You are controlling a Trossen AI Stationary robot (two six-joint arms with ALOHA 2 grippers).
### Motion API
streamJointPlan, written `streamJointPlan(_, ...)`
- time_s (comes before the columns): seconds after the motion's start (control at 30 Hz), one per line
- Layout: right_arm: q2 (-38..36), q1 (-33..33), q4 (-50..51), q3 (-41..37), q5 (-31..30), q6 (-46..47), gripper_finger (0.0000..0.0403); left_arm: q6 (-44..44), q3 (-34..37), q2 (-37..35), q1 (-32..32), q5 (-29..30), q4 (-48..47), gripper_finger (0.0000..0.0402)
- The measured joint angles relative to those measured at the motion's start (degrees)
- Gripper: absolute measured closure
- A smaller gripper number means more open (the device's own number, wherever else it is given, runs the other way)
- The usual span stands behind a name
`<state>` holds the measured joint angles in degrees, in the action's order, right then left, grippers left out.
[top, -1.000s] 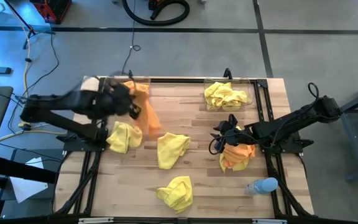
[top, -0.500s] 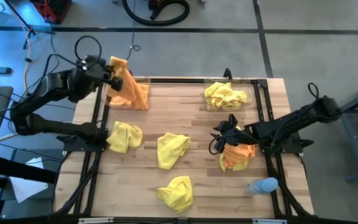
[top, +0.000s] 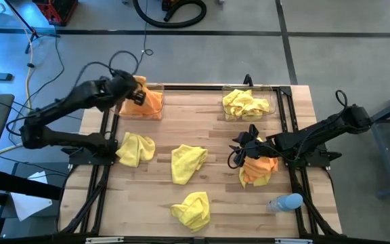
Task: Sort microfiber towel by color & place in baskets
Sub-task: Put the left orange microfiber cloth into the left transparent bin
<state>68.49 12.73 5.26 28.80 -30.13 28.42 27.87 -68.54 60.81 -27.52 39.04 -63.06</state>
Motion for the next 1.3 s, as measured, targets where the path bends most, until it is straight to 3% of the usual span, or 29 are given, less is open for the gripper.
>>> streamJointPlan(0.1, 0.00, 0.02, 0.00, 0.00, 0.02, 0.00, 0.0258, 3.85, 6.45, 0.81, -2.05, -2.43, 2.15, 0.0401)
streamJointPlan(0.27, 0.00, 0.01, 0.00, 0.00, 0.02, -0.03, 0.0258, 4.49, 16.86, 1.71, -4.71, -10.78, 14.63, 0.0401)
streamJointPlan(0.47, 0.00, 0.01, 0.00, 0.00, 0.02, 0.02, 0.0258, 4.60, 24.91, 5.88, -8.90, -16.47, 25.91, 0.0401)
streamJointPlan(0.77, 0.00, 0.00, -0.02, 0.00, 0.02, 0.02, 0.0258, 4.60, 26.58, 17.29, -13.99, -18.02, 29.35, 0.0401)
streamJointPlan(0.97, 0.00, 0.01, -0.02, 0.00, 0.04, 0.01, 0.0258, 3.59, 26.50, 21.30, -14.87, -24.06, 34.50, 0.0397)
streamJointPlan(1.3, 0.00, 0.00, -0.02, 0.00, 0.04, -0.20, 0.0258, 6.59, 26.54, 21.55, -15.96, -26.82, 36.24, 0.0322)
